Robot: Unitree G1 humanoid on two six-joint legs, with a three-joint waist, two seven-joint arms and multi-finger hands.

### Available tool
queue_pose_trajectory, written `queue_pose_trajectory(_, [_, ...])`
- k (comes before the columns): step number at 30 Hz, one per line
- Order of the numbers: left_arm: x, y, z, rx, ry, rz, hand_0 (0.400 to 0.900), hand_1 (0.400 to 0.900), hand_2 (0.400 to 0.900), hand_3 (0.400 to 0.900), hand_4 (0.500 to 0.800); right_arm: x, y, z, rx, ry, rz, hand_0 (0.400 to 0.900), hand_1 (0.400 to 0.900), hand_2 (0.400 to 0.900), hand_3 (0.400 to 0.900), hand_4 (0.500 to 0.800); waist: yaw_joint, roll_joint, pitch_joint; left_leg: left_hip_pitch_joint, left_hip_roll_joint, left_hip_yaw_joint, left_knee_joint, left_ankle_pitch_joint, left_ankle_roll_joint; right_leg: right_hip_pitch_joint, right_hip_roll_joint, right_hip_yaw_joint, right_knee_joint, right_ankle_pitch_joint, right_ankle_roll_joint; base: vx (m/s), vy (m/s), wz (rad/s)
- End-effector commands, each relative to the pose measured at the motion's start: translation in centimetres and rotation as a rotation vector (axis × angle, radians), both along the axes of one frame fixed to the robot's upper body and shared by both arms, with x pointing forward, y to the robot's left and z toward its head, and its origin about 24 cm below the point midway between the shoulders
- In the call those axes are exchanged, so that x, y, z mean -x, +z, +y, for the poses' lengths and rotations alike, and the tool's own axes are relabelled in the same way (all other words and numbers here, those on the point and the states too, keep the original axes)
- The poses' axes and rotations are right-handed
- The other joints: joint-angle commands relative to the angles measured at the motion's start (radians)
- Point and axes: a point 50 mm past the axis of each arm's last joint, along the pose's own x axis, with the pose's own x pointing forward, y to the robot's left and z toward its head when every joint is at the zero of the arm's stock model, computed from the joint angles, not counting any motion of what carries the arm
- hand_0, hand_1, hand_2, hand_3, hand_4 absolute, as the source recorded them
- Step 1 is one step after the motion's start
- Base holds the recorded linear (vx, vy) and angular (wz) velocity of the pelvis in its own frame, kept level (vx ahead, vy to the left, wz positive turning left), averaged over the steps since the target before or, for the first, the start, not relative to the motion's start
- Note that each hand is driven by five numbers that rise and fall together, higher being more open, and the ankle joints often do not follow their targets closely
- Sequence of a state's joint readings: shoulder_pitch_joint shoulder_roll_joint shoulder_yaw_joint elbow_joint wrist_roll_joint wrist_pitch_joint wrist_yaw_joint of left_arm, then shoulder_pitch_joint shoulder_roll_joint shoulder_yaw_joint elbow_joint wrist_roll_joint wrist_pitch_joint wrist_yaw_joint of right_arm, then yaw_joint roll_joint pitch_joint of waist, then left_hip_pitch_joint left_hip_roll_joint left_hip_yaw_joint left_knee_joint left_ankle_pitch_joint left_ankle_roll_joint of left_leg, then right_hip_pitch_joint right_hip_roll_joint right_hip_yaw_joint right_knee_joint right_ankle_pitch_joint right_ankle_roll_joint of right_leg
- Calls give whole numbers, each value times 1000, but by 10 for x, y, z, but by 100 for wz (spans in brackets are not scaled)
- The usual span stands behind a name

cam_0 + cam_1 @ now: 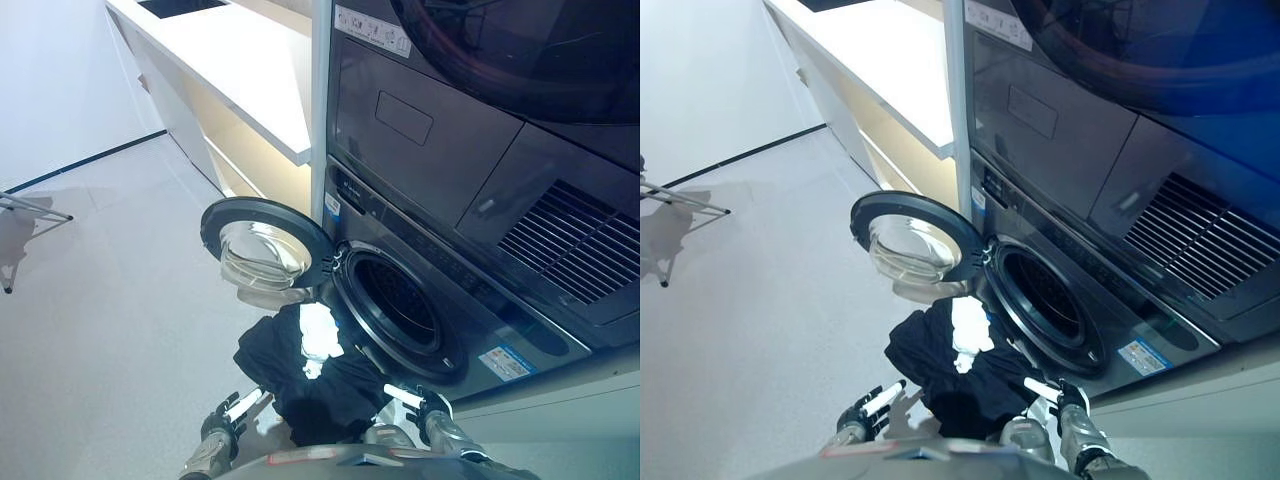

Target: Put the clothes in the basket into the washing machine.

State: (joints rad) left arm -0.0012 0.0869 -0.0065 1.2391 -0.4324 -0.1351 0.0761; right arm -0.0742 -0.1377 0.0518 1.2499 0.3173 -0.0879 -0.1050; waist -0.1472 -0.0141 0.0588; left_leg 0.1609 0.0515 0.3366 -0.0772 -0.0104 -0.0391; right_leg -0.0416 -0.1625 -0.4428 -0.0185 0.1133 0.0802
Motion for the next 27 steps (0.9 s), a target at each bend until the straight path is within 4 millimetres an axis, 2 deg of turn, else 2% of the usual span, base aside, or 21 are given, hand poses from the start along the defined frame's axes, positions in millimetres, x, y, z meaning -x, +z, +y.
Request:
queue_pose_trajectory(1, [-23, 8, 5, -31, -20, -104, 900, 900, 900, 900, 800, -34, 10, 6, -4, -6, -102, 900, 900, 900, 900, 800, -27, -25, 9, -15, 2, -37, 43, -49, 16, 21, -25, 35, 2, -12, 103, 0, 0, 0])
queue_pose_trajectory(21, [-22, 8, 5, -26, 6, -108, 900, 900, 900, 900, 800, -36, 11, 7, 20, 46, -99, 900, 900, 900, 900, 800, -29, -24, 13, -23, 0, -39, 49, -45, 16, 12, -26, 37, 2, -11, 101, 0, 0, 0])
queue_pose_trajectory(24, [-27, 10, 5, -25, 16, -137, 900, 900, 900, 900, 800, -44, 15, 8, 39, 85, -124, 900, 900, 900, 900, 800, -28, -22, 24, -35, 0, -43, 49, -39, 16, -4, -26, 39, 5, -7, 101, -57, 7, 0])
queue_pose_trajectory(27, [-69, 38, 9, -86, 7, -370, 900, 900, 900, 900, 800, -97, 49, 20, 127, 301, -360, 900, 900, 900, 900, 800, -18, -14, 101, -123, 2, -60, 66, -19, 14, -104, -37, 48, 31, 8, 105, -212, 13, 0])
